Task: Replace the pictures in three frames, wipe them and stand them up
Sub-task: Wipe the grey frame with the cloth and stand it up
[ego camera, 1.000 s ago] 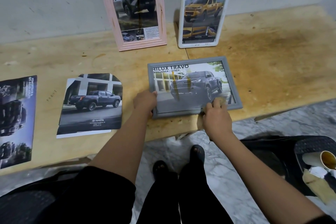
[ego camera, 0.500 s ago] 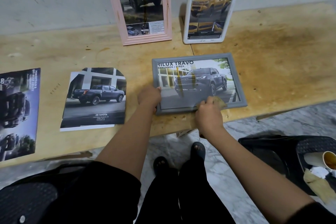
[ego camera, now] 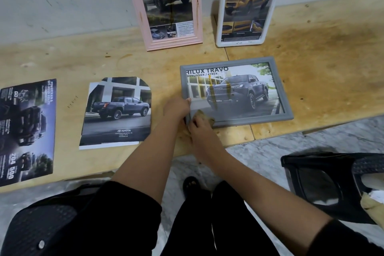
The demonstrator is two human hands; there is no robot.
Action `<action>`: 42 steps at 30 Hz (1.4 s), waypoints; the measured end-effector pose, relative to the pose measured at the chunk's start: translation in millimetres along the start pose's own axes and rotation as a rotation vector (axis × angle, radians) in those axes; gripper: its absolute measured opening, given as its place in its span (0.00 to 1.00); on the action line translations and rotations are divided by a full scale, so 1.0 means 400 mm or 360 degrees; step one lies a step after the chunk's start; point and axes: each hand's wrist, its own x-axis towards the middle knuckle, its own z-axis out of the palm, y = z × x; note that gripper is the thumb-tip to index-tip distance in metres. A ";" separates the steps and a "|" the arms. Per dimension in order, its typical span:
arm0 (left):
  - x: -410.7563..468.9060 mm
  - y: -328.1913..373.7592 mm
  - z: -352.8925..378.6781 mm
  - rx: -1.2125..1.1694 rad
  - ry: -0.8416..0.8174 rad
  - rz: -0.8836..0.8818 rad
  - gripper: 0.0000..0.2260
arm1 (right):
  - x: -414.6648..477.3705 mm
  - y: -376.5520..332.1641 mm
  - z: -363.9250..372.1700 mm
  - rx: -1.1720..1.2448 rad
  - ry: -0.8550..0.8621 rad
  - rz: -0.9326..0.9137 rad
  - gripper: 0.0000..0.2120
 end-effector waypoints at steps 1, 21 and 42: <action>-0.002 0.000 -0.004 -0.0014 -0.0023 0.0004 0.20 | -0.007 0.015 -0.013 0.0179 -0.0027 -0.0037 0.07; 0.006 -0.028 0.099 -0.0086 0.0555 0.0375 0.25 | 0.106 0.430 -0.156 0.0127 0.0121 0.0493 0.33; 0.004 -0.012 0.116 0.0178 0.0789 0.0323 0.29 | 0.220 0.301 -0.041 0.0070 0.0329 0.0376 0.27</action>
